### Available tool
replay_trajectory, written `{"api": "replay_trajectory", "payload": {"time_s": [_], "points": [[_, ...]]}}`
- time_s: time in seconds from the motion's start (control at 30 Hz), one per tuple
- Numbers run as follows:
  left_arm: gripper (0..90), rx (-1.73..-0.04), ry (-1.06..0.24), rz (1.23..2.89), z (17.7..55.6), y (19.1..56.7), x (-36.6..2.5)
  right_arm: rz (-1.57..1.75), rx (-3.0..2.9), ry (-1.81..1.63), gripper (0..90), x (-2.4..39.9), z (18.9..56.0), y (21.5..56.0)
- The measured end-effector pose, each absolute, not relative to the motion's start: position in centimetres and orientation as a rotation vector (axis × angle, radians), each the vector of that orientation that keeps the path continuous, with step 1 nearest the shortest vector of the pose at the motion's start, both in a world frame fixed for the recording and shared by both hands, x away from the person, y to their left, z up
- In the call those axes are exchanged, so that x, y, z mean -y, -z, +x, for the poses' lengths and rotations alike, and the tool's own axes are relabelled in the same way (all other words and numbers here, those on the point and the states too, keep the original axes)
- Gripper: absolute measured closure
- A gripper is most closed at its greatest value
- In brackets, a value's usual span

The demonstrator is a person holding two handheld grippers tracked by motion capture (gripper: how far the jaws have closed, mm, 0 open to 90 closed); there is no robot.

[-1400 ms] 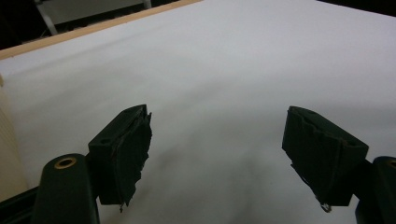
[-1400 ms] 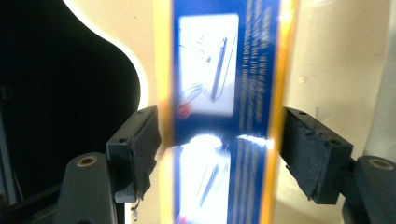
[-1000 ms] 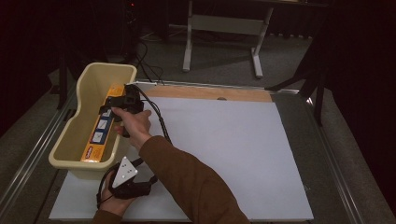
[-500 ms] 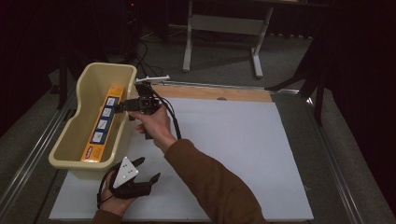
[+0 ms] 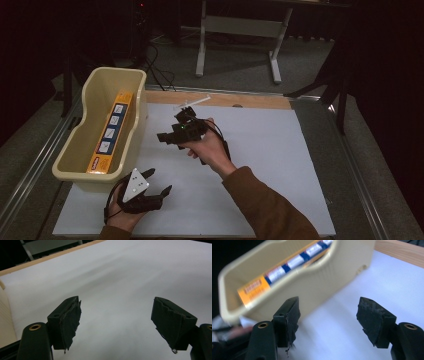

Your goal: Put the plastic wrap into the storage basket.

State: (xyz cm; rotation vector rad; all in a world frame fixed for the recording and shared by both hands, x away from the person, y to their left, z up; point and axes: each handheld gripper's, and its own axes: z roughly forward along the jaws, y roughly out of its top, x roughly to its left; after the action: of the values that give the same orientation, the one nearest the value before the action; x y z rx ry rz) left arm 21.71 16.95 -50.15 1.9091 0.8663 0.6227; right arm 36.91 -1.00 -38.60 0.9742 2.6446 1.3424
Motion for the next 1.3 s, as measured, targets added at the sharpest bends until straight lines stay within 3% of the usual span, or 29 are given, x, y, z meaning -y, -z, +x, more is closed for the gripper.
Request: {"api": "replay_trajectory", "payload": {"time_s": [0.37, 1.3], "points": [[23.4, -0.866, -0.624, 1.912, 21.7, 50.1, -16.9, 0.831, -2.566, -1.195, 33.1, 7.2, 34.3, 41.7], [23.4, -0.884, -0.624, 1.921, 21.8, 50.2, -16.8, 0.997, -2.306, -1.242, 28.6, 24.4, 28.2, 49.1]]}}
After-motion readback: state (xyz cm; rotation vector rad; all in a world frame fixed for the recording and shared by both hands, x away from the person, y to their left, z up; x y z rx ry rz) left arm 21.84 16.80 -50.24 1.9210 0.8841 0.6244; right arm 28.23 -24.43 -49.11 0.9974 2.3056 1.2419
